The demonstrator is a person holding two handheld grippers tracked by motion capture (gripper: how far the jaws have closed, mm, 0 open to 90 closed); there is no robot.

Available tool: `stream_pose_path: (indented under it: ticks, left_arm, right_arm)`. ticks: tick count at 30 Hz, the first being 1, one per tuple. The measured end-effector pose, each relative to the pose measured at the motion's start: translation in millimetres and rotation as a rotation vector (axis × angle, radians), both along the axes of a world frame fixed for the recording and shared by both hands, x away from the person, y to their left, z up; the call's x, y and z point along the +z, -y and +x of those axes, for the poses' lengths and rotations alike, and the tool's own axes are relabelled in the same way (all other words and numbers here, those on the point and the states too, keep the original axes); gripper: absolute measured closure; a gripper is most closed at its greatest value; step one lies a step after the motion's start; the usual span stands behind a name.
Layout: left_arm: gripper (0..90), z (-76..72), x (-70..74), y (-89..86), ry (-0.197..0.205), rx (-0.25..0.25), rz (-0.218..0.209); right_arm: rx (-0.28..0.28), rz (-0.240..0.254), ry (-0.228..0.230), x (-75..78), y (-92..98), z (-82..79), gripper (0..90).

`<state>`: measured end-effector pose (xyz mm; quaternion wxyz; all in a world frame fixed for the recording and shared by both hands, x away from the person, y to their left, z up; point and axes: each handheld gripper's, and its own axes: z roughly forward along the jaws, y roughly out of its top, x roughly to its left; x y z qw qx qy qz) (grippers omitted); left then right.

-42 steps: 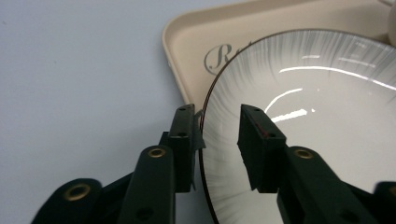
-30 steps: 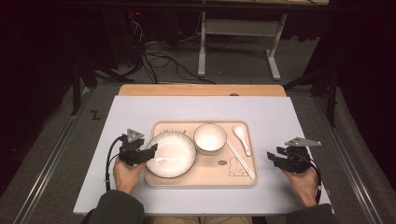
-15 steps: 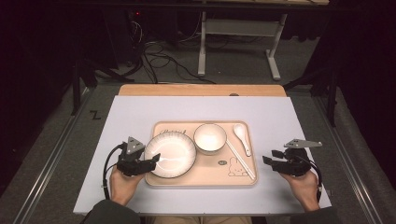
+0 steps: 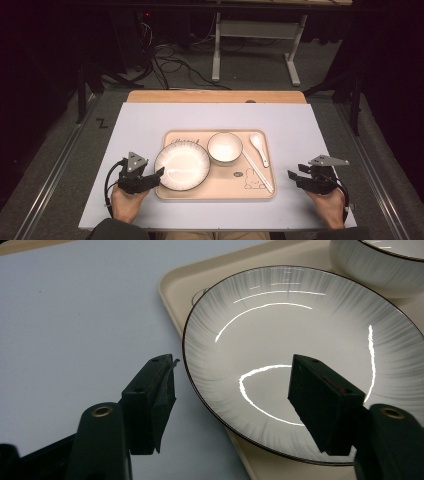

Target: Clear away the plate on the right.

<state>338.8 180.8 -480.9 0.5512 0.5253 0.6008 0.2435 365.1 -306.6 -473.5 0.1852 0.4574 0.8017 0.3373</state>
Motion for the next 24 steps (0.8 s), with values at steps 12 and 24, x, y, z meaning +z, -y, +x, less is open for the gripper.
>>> stream_pose_path:
  ticks: [12, 24]
  left_arm:
    - [37.9, 19.1, -7.3, -12.9, -0.056, 0.086, -0.024]
    - [37.3, 18.9, -12.4, -10.8, -0.067, 0.087, -0.017]
  right_arm:
    - [-0.061, -0.041, 0.005, -12.8, 13.1, 8.4, 48.0]
    - [-0.066, -0.029, -0.004, -16.4, 16.1, 11.6, 45.5]
